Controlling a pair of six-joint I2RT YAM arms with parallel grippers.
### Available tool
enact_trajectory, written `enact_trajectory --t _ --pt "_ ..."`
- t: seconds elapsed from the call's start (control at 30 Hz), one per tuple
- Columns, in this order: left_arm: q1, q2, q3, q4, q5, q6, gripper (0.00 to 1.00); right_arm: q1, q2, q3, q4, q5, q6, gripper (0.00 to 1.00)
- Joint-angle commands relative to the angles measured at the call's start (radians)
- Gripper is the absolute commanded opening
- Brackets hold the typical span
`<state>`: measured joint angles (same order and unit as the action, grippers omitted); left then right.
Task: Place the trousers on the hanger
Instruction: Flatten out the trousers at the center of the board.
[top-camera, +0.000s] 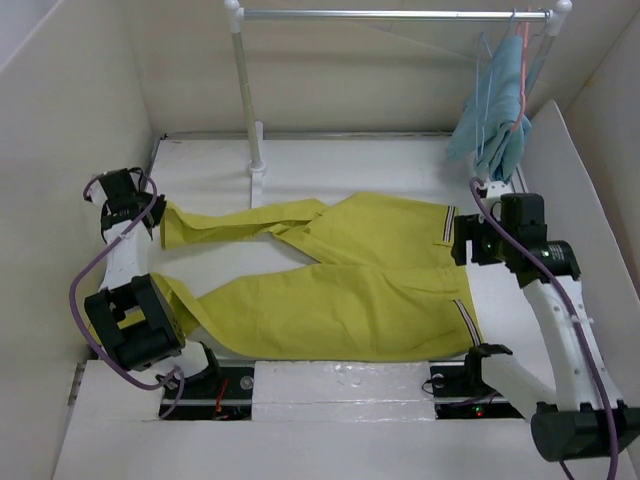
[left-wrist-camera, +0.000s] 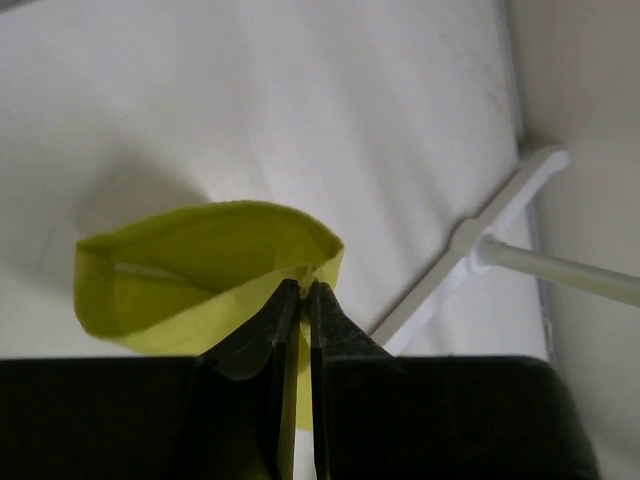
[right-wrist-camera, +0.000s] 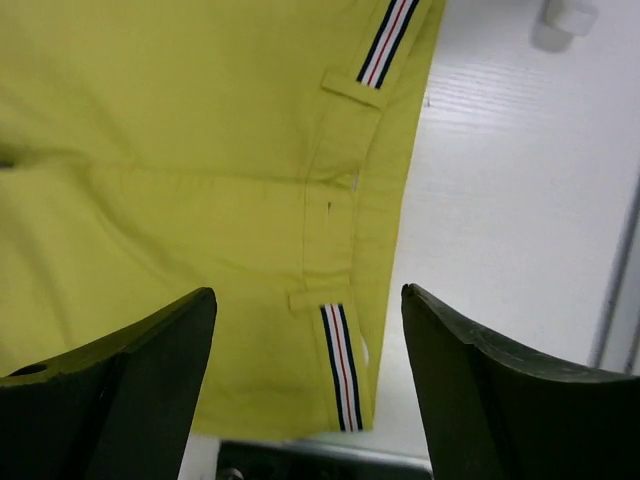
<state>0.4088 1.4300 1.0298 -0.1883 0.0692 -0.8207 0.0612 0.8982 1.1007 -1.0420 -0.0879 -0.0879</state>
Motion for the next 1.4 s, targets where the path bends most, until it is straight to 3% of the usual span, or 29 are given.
enact_trajectory --t 0.0,0.17,0.27,0.4,0.53,0.73,0.83,0.87,0.93,0.97,1.1,1.23,1.37 --pt "-0.016 0.013 0.078 0.047 0.007 -0.006 0.00 0.009 0.067 -0.109 0.382 0.045 0.130 0.80" --pt "-0.028 0.029 0.064 0.055 0.023 -0.003 0.00 -0.001 0.185 -0.353 0.742 0.074 0.292 0.81" --pt "-0.050 0.017 0.070 0.070 0.043 -0.017 0.00 -0.020 0.280 -0.390 0.839 0.111 0.344 0.82" --pt "-0.074 0.006 0.111 0.065 0.035 -0.020 0.00 -0.043 0.404 -0.365 0.859 0.194 0.349 0.82" --pt "-0.084 -0.016 0.124 0.069 0.032 -0.028 0.00 -0.080 0.600 -0.296 0.850 0.157 0.366 0.75" --pt "-0.084 -0.039 0.112 0.067 0.033 -0.026 0.00 -0.080 0.642 -0.292 0.881 0.123 0.405 0.73" --pt "-0.084 -0.046 0.099 0.069 0.037 -0.024 0.00 -0.080 0.694 -0.248 0.838 0.096 0.369 0.52" --pt "-0.084 -0.049 0.096 0.067 0.029 -0.021 0.00 -0.089 0.714 -0.224 0.826 0.058 0.350 0.36" --pt "-0.084 -0.059 0.095 0.067 0.017 -0.015 0.00 -0.103 0.709 -0.229 0.839 0.024 0.347 0.19" --pt "-0.084 -0.059 0.096 0.061 0.008 -0.014 0.00 -0.131 0.703 -0.248 0.855 0.013 0.344 0.03" --pt "-0.084 -0.056 0.107 0.058 0.001 -0.014 0.00 -0.197 0.557 -0.298 0.849 0.036 0.346 0.00" --pt "-0.084 -0.042 0.156 0.017 -0.029 -0.015 0.00 -0.291 0.464 -0.243 0.763 0.149 0.301 0.00" --pt "-0.084 -0.040 0.202 -0.019 -0.058 0.005 0.00 -0.394 0.530 -0.138 0.699 0.162 0.246 0.00"
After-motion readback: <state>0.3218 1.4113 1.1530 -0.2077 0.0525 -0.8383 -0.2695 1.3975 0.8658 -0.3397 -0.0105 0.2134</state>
